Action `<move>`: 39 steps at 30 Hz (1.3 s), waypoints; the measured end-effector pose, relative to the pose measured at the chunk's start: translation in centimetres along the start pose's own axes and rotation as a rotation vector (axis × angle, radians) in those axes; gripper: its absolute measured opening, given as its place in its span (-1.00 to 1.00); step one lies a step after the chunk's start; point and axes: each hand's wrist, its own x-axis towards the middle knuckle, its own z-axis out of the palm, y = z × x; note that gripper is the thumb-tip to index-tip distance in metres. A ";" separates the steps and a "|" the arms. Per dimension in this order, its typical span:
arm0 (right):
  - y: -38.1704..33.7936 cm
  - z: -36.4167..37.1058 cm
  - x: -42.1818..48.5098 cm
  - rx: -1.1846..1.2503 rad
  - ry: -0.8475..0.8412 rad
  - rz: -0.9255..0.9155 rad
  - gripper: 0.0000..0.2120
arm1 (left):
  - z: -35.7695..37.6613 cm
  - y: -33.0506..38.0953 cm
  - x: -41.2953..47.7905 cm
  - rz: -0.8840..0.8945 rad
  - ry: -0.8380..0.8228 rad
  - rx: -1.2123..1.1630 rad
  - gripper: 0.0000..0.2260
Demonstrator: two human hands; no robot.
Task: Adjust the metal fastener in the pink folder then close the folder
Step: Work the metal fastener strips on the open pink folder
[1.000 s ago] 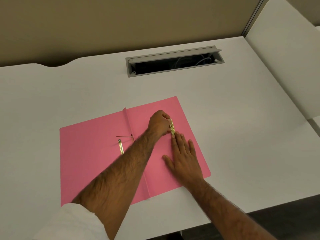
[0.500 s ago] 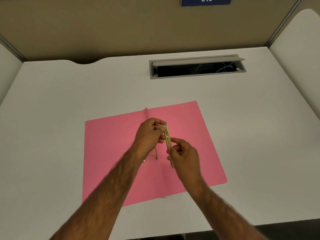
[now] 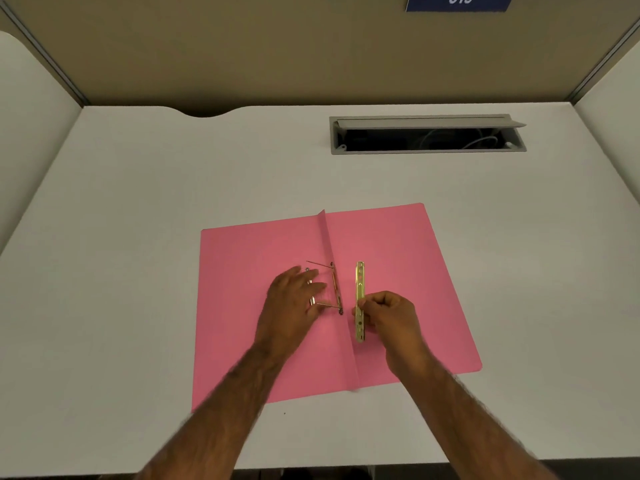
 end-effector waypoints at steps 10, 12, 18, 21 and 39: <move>0.1 0.3 0.5 -0.086 0.009 0.019 -0.92 | 1.8 1.0 1.1 -0.040 0.042 -0.015 -0.66; 0.1 0.4 0.6 -0.104 0.000 0.018 -0.92 | 2.0 1.1 1.5 -0.066 0.077 -0.065 -0.67; 0.1 0.1 1.0 -0.126 -0.022 0.010 -0.92 | 2.2 1.3 2.5 -0.094 -0.013 -0.035 -0.48; 0.2 0.0 1.0 -0.098 -0.034 0.016 -0.92 | 2.3 1.2 2.5 -0.080 -0.086 0.059 -0.46; -4.7 3.2 2.1 0.033 -0.121 -0.057 -0.84 | 1.1 2.2 3.3 0.038 -0.276 0.260 -0.45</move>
